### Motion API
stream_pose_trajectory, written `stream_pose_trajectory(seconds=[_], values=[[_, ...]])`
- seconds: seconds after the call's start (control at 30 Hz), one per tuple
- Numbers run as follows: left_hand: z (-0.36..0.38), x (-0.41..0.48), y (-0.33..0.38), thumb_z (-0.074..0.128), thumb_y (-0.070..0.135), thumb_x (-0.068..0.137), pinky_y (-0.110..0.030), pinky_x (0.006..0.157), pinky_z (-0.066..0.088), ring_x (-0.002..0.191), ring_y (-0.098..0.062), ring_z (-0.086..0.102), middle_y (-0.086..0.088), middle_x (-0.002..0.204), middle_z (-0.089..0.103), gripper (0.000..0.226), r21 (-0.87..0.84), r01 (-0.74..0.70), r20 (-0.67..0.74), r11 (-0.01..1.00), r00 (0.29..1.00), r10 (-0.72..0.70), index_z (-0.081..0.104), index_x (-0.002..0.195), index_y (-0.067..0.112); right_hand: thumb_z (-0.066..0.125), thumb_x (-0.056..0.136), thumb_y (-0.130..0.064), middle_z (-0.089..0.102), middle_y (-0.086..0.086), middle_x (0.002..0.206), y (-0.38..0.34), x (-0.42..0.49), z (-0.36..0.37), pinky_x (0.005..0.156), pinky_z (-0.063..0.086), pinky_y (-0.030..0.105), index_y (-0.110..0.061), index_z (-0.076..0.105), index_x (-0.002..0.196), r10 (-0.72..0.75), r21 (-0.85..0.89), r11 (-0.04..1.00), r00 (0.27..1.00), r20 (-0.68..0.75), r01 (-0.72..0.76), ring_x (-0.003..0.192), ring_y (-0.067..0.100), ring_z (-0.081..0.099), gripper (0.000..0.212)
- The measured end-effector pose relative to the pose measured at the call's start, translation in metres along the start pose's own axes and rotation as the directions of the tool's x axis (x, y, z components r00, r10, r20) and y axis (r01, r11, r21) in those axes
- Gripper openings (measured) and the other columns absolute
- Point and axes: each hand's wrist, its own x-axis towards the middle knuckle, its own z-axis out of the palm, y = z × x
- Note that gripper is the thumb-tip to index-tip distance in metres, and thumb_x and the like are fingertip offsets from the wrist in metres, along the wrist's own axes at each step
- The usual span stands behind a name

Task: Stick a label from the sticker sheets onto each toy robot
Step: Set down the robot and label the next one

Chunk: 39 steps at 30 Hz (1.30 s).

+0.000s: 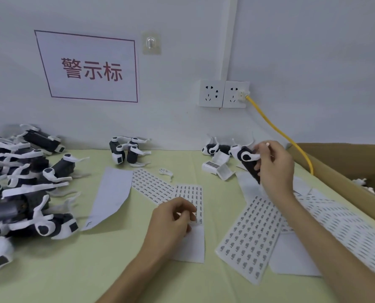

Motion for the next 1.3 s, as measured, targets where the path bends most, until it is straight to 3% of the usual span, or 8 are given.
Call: stream_pose_trajectory(seconds=[0.1,0.2,0.27,0.57,0.83,1.03,1.2,1.3], values=[[0.000,-0.002,0.002,0.060,0.002,0.094,-0.030,0.066,0.055,0.068,-0.013,0.066,0.007,0.090,0.075,0.027,0.014,-0.043,0.004,0.999,0.999,0.042,0.072,0.099,0.026,0.046,0.108,-0.020,0.061,-0.010,0.066,-0.022,-0.014,0.000,0.046,0.041,0.020,-0.021,0.066,0.086,0.275,0.424,0.863,0.960,0.059,-0.274,0.052,0.008,0.051,0.030],[-0.001,-0.005,0.004,0.064,0.010,0.096,-0.030,0.072,0.056,0.080,-0.014,0.071,0.009,0.105,0.075,0.027,0.010,-0.049,0.037,0.999,0.998,0.049,0.069,0.112,0.031,0.046,0.104,-0.008,0.056,-0.001,0.063,-0.029,-0.026,0.009,0.046,0.039,0.017,-0.012,0.059,0.084,0.579,0.809,0.098,0.694,0.428,-0.580,0.052,0.008,0.042,0.024],[-0.001,-0.006,0.006,0.062,0.014,0.100,-0.030,0.069,0.055,0.082,-0.015,0.073,0.006,0.112,0.074,0.025,-0.031,-0.043,0.038,0.999,0.998,0.044,0.065,0.119,0.030,0.045,0.083,0.007,0.048,0.001,0.056,-0.028,-0.037,0.013,0.042,0.037,0.016,-0.011,0.051,0.077,0.596,0.796,-0.170,0.583,0.552,-0.581,0.048,0.009,0.039,0.020],[-0.009,-0.007,0.018,0.070,0.067,0.071,-0.030,0.097,0.056,0.115,-0.004,0.068,0.013,0.133,0.067,0.081,-0.332,-0.063,0.121,0.941,0.987,0.109,0.046,0.146,0.047,0.033,0.092,0.002,0.027,-0.002,0.046,-0.036,-0.063,0.020,0.040,0.026,0.019,-0.017,0.043,0.046,0.570,0.555,0.073,0.491,0.658,-0.828,0.038,0.008,0.026,0.051],[-0.008,-0.009,0.019,0.072,0.039,0.087,-0.015,0.087,0.046,0.100,-0.010,0.071,0.008,0.101,0.078,0.028,-0.210,-0.221,0.087,0.952,0.966,0.243,0.074,0.114,0.036,0.039,0.094,-0.002,0.030,-0.001,0.054,-0.043,-0.067,0.019,0.055,0.025,0.023,-0.016,0.045,0.060,0.578,0.484,0.103,0.448,0.682,-0.869,0.050,0.010,0.026,0.037],[-0.003,-0.012,0.017,0.078,0.026,0.079,-0.015,0.082,0.051,0.082,-0.010,0.070,0.012,0.094,0.077,0.035,-0.136,-0.337,-0.132,0.932,0.938,0.320,0.073,0.113,0.033,0.030,0.090,0.005,0.029,-0.004,0.044,-0.050,-0.068,0.017,0.037,0.024,0.017,-0.017,0.045,0.046,0.521,0.488,0.231,0.530,0.669,-0.842,0.037,0.006,0.025,0.052],[-0.020,0.003,0.014,0.082,0.022,0.087,-0.032,0.071,0.056,0.059,-0.014,0.067,0.006,0.070,0.070,0.022,-0.314,-0.206,-0.416,0.927,0.907,0.061,0.072,0.105,0.016,0.036,0.088,0.001,0.034,-0.003,0.050,-0.048,-0.063,0.011,0.057,0.020,0.024,-0.018,0.048,0.051,0.626,0.505,0.165,0.486,0.610,-0.847,0.044,0.007,0.028,0.043],[-0.037,0.013,0.001,0.076,0.017,0.093,-0.029,0.066,0.058,0.053,-0.012,0.054,0.003,0.059,0.060,0.042,-0.365,-0.001,-0.322,0.931,0.938,-0.125,0.063,0.129,-0.001,0.036,0.088,0.001,0.033,-0.003,0.052,-0.045,-0.059,0.007,0.056,0.022,0.024,-0.018,0.041,0.060,0.652,0.522,0.135,0.472,0.593,-0.842,0.045,0.009,0.028,0.034]])
